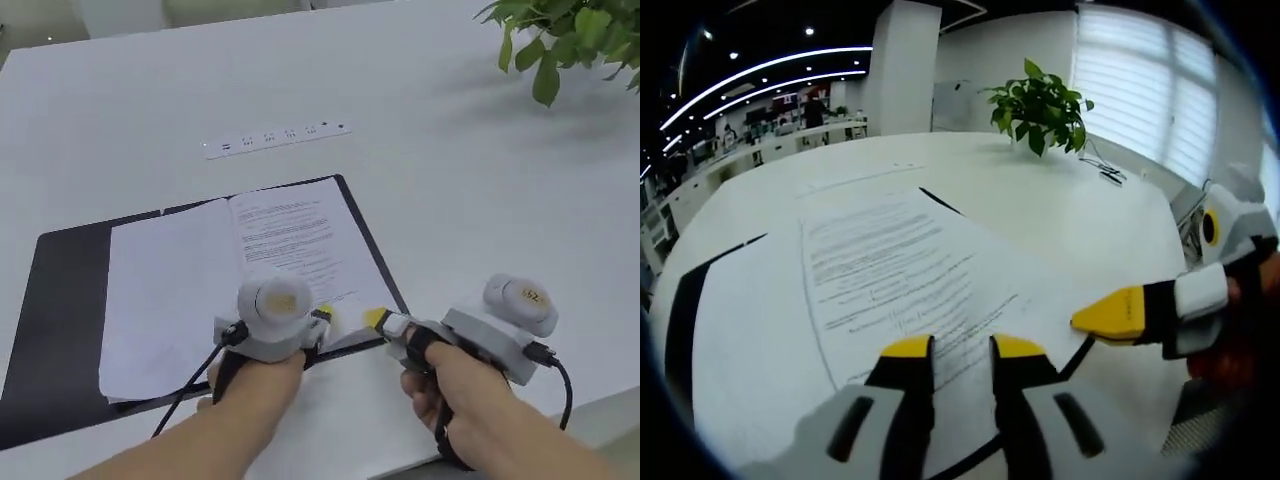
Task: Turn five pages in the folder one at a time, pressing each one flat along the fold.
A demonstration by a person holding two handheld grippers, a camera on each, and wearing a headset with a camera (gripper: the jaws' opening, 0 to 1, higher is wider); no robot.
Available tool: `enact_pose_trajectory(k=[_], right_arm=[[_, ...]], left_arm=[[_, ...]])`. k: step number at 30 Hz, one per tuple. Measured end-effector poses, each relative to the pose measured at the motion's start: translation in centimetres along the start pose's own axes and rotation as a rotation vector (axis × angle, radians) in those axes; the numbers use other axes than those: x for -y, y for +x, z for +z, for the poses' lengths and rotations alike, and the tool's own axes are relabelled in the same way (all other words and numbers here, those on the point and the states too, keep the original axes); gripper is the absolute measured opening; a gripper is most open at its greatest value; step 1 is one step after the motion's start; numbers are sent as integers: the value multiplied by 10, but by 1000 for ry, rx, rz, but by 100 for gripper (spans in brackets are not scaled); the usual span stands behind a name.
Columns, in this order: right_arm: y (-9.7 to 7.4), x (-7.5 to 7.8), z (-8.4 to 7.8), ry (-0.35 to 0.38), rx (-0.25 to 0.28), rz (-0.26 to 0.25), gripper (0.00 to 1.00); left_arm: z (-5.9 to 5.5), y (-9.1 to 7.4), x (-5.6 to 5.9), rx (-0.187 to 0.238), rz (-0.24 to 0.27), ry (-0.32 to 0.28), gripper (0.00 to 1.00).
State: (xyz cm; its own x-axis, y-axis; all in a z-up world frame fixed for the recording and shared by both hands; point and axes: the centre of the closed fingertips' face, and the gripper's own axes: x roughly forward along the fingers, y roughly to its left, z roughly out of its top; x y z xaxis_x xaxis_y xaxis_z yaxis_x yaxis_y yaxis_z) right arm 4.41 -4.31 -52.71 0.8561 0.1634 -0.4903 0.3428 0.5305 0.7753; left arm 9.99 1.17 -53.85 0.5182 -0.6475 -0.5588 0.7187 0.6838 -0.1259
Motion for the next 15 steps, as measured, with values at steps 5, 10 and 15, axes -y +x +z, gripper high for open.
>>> enact_pose_trajectory(k=[5, 10, 15], right_arm=[[-10, -22, 4, -96, 29, 33, 0], [-17, -49, 6, -215, 58, 72, 0], [-23, -77, 2, -381, 80, 104, 0]], left_arm=[[14, -33, -16, 70, 3, 23, 25], [22, -67, -34, 116, 22, 18, 29], [29, -102, -53, 173, 39, 0, 32]])
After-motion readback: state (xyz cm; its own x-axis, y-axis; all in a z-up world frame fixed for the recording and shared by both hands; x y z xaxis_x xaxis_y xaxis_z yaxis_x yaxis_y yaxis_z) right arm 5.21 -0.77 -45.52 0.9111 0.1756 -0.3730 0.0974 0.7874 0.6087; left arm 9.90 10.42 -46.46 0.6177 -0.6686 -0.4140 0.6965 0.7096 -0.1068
